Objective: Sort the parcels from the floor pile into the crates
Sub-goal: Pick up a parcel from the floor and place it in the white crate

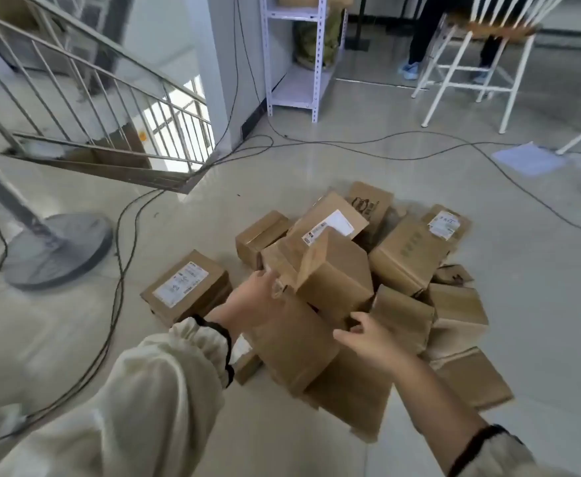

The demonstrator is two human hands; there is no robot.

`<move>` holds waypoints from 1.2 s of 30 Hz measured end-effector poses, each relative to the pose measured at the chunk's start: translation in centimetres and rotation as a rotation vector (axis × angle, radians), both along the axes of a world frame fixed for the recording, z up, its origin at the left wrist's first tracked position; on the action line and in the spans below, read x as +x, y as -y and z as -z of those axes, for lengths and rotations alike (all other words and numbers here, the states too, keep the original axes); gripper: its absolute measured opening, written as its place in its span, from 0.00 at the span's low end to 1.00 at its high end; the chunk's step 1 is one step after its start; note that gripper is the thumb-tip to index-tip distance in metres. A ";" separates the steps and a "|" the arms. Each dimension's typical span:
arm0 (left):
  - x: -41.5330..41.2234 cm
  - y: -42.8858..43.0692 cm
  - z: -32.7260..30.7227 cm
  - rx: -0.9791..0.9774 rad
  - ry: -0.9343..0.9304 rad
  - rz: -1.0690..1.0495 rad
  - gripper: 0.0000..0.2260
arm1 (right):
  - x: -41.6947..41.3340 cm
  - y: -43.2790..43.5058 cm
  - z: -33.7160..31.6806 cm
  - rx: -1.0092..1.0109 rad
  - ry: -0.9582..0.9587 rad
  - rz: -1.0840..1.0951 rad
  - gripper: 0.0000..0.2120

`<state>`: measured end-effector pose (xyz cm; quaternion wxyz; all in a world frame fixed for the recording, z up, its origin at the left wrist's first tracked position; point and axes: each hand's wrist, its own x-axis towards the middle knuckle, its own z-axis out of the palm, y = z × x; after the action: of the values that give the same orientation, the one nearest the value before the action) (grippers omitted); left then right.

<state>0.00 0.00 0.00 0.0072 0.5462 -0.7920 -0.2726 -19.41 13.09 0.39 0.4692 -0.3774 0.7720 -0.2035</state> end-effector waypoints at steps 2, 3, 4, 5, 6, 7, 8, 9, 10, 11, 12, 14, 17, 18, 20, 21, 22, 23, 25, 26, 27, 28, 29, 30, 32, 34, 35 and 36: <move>0.0 1.0 3.7 -0.020 0.065 0.005 0.26 | 0.3 0.8 3.8 0.098 0.093 0.106 0.36; 0.1 1.7 5.7 -0.016 0.086 -0.001 0.26 | 0.5 1.3 5.5 0.166 0.156 0.166 0.36; 0.1 2.0 6.9 0.015 0.095 -0.024 0.27 | 0.8 1.7 6.7 0.224 0.230 0.232 0.36; 0.1 2.3 8.4 0.032 0.092 -0.040 0.27 | 1.2 2.0 8.0 0.263 0.275 0.273 0.36; 0.0 2.0 9.4 0.059 0.087 -0.051 0.28 | 1.7 2.2 8.8 0.285 0.299 0.317 0.36; -0.1 1.8 10.4 0.071 0.075 -0.069 0.29 | 2.1 2.4 9.6 0.287 0.326 0.372 0.36; -0.1 1.4 10.9 0.074 0.065 -0.095 0.29 | 2.5 2.5 10.1 0.273 0.352 0.433 0.35; -0.1 1.0 11.3 0.077 0.054 -0.119 0.29 | 2.8 2.5 10.3 0.261 0.400 0.486 0.34; -0.1 0.6 11.5 0.078 0.047 -0.139 0.28 | 3.0 2.5 10.3 0.245 0.446 0.527 0.33; -0.1 0.4 11.6 0.070 0.036 -0.155 0.27 | 3.2 2.5 10.2 0.238 0.477 0.545 0.32; -0.2 0.1 11.4 0.069 0.036 -0.160 0.25 | 3.3 2.4 10.0 0.239 0.491 0.553 0.31; -0.2 0.0 10.9 0.042 0.018 -0.172 0.23 | 2.9 2.3 9.6 0.220 0.482 0.539 0.30; -0.3 -0.3 9.5 -0.028 -0.046 -0.185 0.23 | 1.6 2.1 8.6 0.092 0.460 0.498 0.31; -0.4 -0.6 8.9 -0.031 -0.077 -0.199 0.24 | 1.1 1.8 8.1 0.041 0.439 0.472 0.32; -0.6 -1.6 7.9 0.003 -0.215 -0.283 0.24 | 0.4 1.0 7.2 -0.046 0.382 0.464 0.31; -0.8 -2.1 7.5 0.044 -0.332 -0.352 0.22 | 0.1 0.5 6.9 -0.093 0.336 0.476 0.29; -1.1 -2.6 7.2 0.093 -0.451 -0.417 0.20 | -0.2 0.0 6.7 -0.148 0.272 0.483 0.27; -1.4 -3.0 7.1 0.128 -0.550 -0.460 0.18 | -0.6 -0.6 6.7 -0.209 0.194 0.480 0.25; -2.0 -3.8 7.3 0.126 -0.622 -0.458 0.16 | -1.1 -1.4 7.2 -0.309 0.038 0.481 0.22; -2.1 -4.1 7.7 0.118 -0.609 -0.437 0.15 | -1.2 -1.7 7.5 -0.334 -0.019 0.494 0.22; -2.1 -4.5 8.1 0.124 -0.595 -0.415 0.14 | -1.4 -2.0 7.9 -0.345 -0.057 0.504 0.22; -2.0 -4.9 8.7 0.149 -0.591 -0.393 0.12 | -1.5 -2.3 8.3 -0.346 -0.081 0.501 0.23; -1.7 -5.4 9.3 0.182 -0.593 -0.373 0.10 | -1.6 -2.5 8.7 -0.344 -0.096 0.486 0.24; -1.4 -5.8 9.9 0.216 -0.601 -0.355 0.09 | -1.6 -2.7 9.1 -0.344 -0.101 0.462 0.26; -0.6 -6.4 10.8 0.283 -0.661 -0.346 0.11 | -1.6 -3.1 9.7 -0.356 -0.095 0.406 0.29; -0.1 -6.7 11.1 0.314 -0.722 -0.329 0.15 | -1.7 -3.5 9.9 -0.373 -0.109 0.358 0.31; 0.0 -6.7 11.1 0.314 -0.745 -0.304 0.16 | -1.9 -3.7 10.0 -0.391 -0.127 0.340 0.30; 0.0 -6.8 11.2 0.317 -0.772 -0.274 0.17 | -2.2 -3.9 10.1 -0.421 -0.144 0.325 0.29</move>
<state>0.02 6.77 -11.19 0.2549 0.4986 -0.5998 -0.5715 -21.59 16.95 -9.67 0.2855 -0.3513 0.7945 -0.4048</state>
